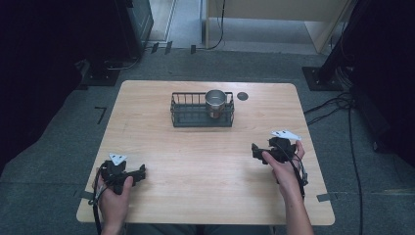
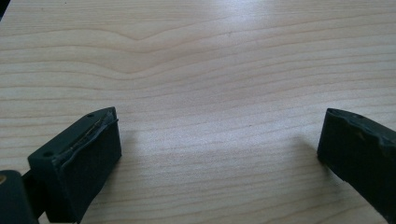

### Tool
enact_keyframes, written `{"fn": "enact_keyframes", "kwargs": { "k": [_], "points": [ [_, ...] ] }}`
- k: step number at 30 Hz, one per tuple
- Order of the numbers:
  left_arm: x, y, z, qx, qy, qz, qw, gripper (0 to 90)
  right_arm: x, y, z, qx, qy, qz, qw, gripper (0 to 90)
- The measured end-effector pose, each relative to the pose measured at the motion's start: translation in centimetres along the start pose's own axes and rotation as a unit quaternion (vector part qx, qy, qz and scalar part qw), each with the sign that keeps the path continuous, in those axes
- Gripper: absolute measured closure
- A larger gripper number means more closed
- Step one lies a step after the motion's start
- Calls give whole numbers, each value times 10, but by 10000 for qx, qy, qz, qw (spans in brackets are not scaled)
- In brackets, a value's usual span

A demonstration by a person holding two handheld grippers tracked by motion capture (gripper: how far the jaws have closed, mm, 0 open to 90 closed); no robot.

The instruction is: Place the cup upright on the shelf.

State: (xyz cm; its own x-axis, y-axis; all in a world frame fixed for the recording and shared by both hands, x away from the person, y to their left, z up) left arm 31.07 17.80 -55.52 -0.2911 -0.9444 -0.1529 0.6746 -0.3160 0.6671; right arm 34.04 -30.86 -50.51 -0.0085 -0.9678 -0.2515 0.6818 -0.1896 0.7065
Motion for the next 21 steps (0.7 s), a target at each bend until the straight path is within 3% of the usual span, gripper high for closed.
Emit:
{"fn": "enact_keyframes", "kwargs": {
  "k": [21],
  "points": [
    [0, 0, 0, 3, -3, -2, 10000, 0, 52, -37, 16, -118, -328, -242, 9991, 0]
  ]
}}
Point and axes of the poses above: each handheld gripper's, and its own axes: z roughly backward along the jaws, y roughly out of its top, x roughly to its right, the point moved 5 cm from there along -z, roughly forward along the jaws, and after that the axes turned 12 degrees about -z, right-handed, at the moved point
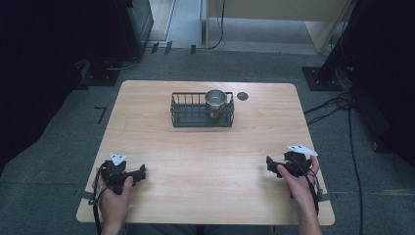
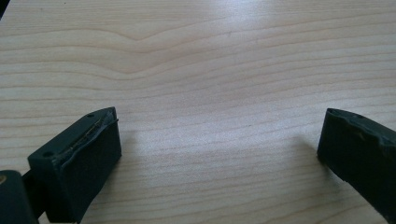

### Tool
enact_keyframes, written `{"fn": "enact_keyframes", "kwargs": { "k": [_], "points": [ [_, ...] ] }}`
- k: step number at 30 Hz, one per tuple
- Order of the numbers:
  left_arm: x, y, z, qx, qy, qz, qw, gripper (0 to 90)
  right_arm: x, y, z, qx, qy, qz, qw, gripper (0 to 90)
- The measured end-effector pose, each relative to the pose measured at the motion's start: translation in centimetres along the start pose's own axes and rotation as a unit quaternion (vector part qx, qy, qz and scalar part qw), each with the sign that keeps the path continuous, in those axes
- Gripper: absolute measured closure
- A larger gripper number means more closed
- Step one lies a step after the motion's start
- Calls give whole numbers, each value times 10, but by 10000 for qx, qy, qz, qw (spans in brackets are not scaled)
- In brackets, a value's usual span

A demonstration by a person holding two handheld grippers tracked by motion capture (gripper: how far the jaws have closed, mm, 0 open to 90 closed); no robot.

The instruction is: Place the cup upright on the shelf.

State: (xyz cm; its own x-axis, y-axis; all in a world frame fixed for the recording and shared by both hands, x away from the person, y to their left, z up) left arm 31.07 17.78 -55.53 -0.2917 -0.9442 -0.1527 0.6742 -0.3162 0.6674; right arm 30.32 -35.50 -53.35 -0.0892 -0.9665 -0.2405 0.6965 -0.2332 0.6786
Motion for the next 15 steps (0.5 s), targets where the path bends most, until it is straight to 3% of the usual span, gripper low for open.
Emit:
{"fn": "enact_keyframes", "kwargs": {
  "k": [15],
  "points": [
    [0, 0, 0, 0, 0, 0, 10000, 0, 40, -19, 13, 12, -236, -250, 9994, 0]
  ]
}}
Point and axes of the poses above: each handheld gripper's, and its own axes: z roughly backward along the jaws, y roughly out of its top, x roughly to its right, the point moved 5 cm from there along -z, roughly forward along the jaws, and after that the axes turned 12 degrees about -z, right-handed, at the moved point
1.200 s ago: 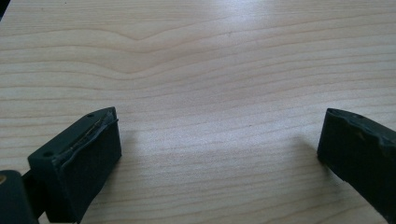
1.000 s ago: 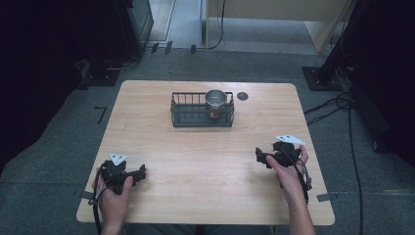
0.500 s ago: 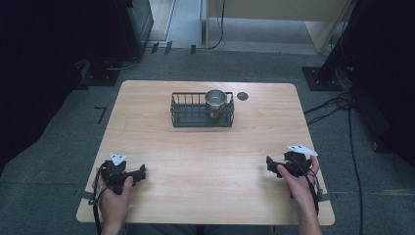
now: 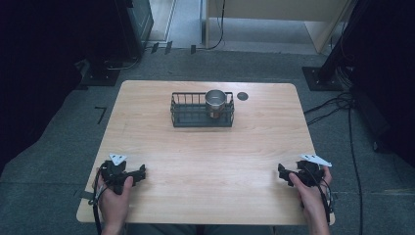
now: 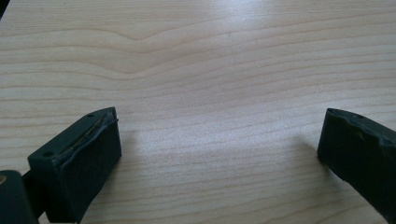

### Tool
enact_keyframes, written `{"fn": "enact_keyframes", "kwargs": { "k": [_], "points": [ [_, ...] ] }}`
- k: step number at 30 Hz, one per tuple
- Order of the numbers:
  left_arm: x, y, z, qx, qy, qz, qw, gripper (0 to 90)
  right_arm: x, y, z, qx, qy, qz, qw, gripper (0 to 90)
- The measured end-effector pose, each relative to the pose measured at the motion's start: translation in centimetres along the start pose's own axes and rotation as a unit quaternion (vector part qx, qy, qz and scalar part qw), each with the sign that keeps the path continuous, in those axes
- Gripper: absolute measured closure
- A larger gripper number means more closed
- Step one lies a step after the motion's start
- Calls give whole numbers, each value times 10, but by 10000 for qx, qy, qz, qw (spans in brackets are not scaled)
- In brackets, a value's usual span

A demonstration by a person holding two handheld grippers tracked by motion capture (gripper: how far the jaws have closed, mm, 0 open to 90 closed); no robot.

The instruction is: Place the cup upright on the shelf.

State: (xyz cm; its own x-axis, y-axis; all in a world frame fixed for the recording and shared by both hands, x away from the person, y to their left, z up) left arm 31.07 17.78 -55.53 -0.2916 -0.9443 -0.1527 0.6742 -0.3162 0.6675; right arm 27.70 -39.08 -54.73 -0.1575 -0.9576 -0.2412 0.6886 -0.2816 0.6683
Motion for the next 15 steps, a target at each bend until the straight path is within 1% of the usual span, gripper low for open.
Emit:
{"fn": "enact_keyframes", "kwargs": {
  "k": [1, 5, 6, 8, 10, 14, 15],
  "points": [
    [0, 0, 0, 0, -2, 0, 10000, 0, 5, -2, 2, -6, -45, -15, 10000, 0],
    [0, 0, 0, 0, 0, 0, 10000, 0, 15, -7, 6, 8, -131, -39, 9999, 0],
    [0, 0, 0, 0, 0, 0, 10000, 0, 15, -7, 6, 8, -131, -39, 9999, 0],
    [0, 0, 0, 0, 0, 0, 10000, 0, 20, -10, 7, 5, -170, -68, 9998, 0],
    [0, 0, 0, 1, 0, 1, 10000, 0, 28, -16, 9, -31, -237, -95, 9997, 0],
    [0, 0, 0, -1, 1, -7, 10000, 0, 37, -19, 14, 21, -316, -100, 9994, 0],
    [0, 0, 0, -1, 1, -7, 10000, 0, 37, -19, 14, 21, -316, -100, 9994, 0]
  ]
}}
Point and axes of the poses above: each handheld gripper's, and its own axes: z roughly backward along the jaws, y roughly out of its top, x roughly to its right, the point moved 5 cm from there along -z, roughly forward along the jaws, and after that the axes turned 12 degrees about -z, right-handed, at the moved point
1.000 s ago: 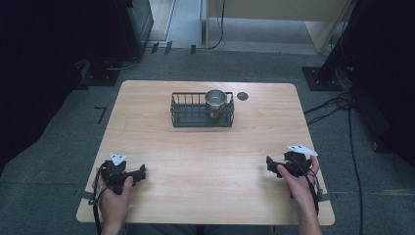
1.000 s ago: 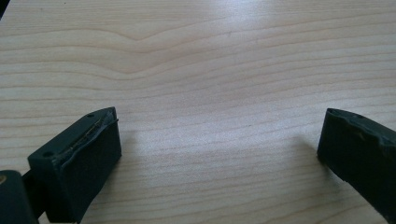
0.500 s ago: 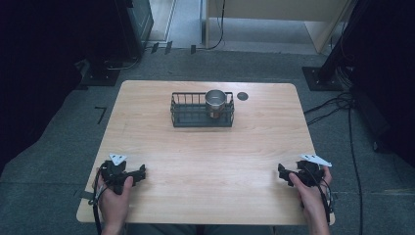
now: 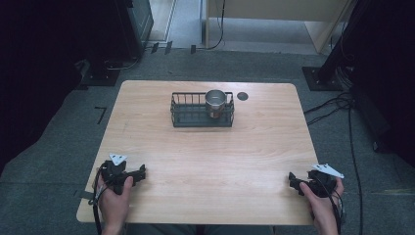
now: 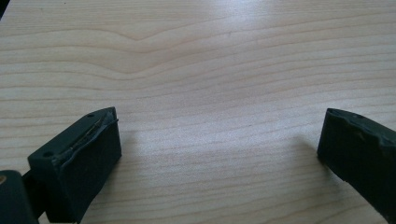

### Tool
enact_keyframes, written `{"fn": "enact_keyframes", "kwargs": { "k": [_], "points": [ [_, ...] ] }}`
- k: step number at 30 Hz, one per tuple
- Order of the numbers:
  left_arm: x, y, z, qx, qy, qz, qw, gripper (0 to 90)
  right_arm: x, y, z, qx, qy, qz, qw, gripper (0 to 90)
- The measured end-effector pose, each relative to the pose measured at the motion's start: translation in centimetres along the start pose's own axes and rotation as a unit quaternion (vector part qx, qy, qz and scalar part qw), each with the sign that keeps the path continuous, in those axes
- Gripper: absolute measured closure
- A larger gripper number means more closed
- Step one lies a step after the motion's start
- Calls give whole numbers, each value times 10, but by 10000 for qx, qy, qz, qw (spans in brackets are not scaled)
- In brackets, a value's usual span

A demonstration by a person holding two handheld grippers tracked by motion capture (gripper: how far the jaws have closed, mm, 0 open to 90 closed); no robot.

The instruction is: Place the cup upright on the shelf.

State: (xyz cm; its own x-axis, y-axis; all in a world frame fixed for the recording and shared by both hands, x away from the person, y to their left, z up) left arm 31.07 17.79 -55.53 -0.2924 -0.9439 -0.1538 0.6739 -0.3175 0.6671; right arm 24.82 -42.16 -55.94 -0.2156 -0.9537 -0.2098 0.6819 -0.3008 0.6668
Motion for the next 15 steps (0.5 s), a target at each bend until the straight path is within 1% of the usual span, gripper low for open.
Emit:
{"fn": "enact_keyframes", "kwargs": {
  "k": [1, 2, 3, 7, 15],
  "points": [
    [0, 0, 0, 0, 1, 0, 10000, 0, 4, -3, 1, 53, -82, 101, 9999, 0],
    [0, 0, 0, 0, 1, -1, 10000, 0, 5, -4, 1, 107, -103, 156, 9998, 0],
    [0, 0, 0, 0, 1, 0, 10000, 0, 6, -5, 2, 104, -91, 149, 9998, 0],
    [1, 0, 0, 5, -4, 3, 10000, 0, 7, -6, 4, 77, -3, 266, 9996, 0],
    [1, 0, 0, 6, -9, 3, 10000, 0, 7, -6, 4, 70, 19, 277, 9996, 0]
  ]
}}
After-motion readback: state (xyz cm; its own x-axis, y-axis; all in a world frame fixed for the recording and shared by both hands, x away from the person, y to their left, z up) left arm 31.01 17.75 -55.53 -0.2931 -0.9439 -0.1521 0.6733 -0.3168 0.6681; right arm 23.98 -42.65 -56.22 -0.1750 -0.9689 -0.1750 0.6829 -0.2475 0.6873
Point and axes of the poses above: each handheld gripper's, and its own axes: z roughly backward along the jaws, y roughly out of its top, x roughly to its right, the point moved 5 cm from there along -z, roughly forward along the jaws, and after that the axes turned 12 degrees about -z, right-handed, at the moved point
